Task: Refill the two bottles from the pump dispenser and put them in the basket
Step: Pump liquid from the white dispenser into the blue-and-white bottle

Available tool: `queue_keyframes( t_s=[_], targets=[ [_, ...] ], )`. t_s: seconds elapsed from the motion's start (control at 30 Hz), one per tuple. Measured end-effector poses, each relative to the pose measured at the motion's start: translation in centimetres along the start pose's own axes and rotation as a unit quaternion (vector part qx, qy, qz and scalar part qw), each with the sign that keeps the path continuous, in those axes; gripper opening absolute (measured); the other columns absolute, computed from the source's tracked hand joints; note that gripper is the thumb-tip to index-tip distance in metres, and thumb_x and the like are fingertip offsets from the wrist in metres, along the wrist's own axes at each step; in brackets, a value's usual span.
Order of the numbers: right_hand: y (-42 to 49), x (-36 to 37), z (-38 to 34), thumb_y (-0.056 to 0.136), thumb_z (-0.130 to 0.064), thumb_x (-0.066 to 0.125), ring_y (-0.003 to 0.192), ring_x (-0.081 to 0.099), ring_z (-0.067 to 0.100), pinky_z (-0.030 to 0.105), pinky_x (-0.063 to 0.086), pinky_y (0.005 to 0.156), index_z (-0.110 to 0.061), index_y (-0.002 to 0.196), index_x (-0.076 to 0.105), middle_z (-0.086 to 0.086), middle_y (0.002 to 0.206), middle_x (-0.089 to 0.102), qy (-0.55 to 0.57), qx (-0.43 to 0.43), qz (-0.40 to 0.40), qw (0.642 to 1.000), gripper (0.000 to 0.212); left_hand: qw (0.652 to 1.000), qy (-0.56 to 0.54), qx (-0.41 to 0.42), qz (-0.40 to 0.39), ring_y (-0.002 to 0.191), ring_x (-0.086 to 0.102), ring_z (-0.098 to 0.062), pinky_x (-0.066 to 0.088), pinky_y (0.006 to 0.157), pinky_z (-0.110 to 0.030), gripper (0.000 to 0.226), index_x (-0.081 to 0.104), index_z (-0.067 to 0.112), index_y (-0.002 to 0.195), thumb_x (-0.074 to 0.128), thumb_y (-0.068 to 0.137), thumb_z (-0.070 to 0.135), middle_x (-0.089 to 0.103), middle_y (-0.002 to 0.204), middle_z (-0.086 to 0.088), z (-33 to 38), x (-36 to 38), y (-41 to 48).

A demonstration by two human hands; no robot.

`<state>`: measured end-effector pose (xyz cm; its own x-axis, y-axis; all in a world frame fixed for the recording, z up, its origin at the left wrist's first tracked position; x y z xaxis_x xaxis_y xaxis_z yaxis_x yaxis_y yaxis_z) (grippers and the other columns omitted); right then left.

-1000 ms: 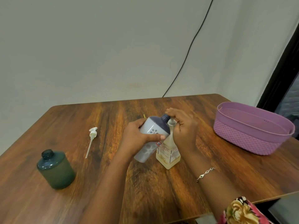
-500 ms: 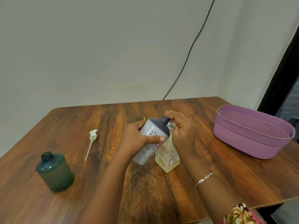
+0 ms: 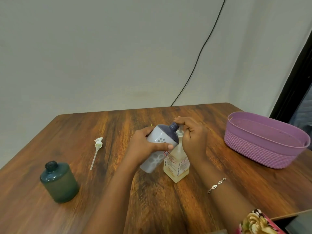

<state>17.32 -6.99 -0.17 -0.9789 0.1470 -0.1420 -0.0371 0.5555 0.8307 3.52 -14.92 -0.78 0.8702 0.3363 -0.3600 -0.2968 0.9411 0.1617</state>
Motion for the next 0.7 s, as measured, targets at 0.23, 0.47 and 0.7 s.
queue_keyframes(
  t_s=[0.23,0.47,0.7],
  targets=[
    [-2.0,0.4,1.7,0.079,-0.009,0.035,0.091,0.066,0.020,0.042,0.053,0.078,-0.006,0.090,0.071,0.004,0.094,0.071,0.003,-0.009,0.026,1.000,0.038,1.000,0.001,-0.012,-0.006,0.073,0.066,-0.011,0.052,0.057,-0.017,0.046,0.066,0.019,0.099,0.085,0.058,0.025,0.069,0.084,0.003,-1.1,0.1,-0.2],
    [-0.7,0.0,0.1,0.081,-0.008,0.038,0.098,0.063,0.013,0.050,0.051,0.085,-0.008,0.093,0.071,-0.011,0.095,0.063,0.017,0.011,-0.014,1.000,0.036,1.000,-0.004,0.003,-0.001,0.076,0.066,-0.013,0.054,0.060,-0.021,0.042,0.063,0.025,0.096,0.083,0.060,0.026,0.068,0.086,0.003,-0.2,0.0,-0.3],
    [-2.3,0.6,1.2,0.078,-0.004,0.037,0.100,0.061,0.010,0.045,0.052,0.080,-0.007,0.094,0.071,-0.001,0.101,0.068,-0.013,-0.029,0.016,0.999,0.037,1.000,-0.001,-0.010,-0.008,0.077,0.066,-0.017,0.055,0.063,-0.026,0.045,0.064,0.021,0.099,0.084,0.059,0.024,0.068,0.087,0.000,-0.9,0.0,-0.3]
  ],
)
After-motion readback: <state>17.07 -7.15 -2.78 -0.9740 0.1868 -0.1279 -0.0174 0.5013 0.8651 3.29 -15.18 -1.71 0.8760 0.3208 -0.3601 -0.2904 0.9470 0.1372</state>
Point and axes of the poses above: each hand's wrist, its own y-axis towards the middle knuckle, its own x-axis out of the palm, z = x × y, the point moved 5 cm from there along y, towards the middle knuckle
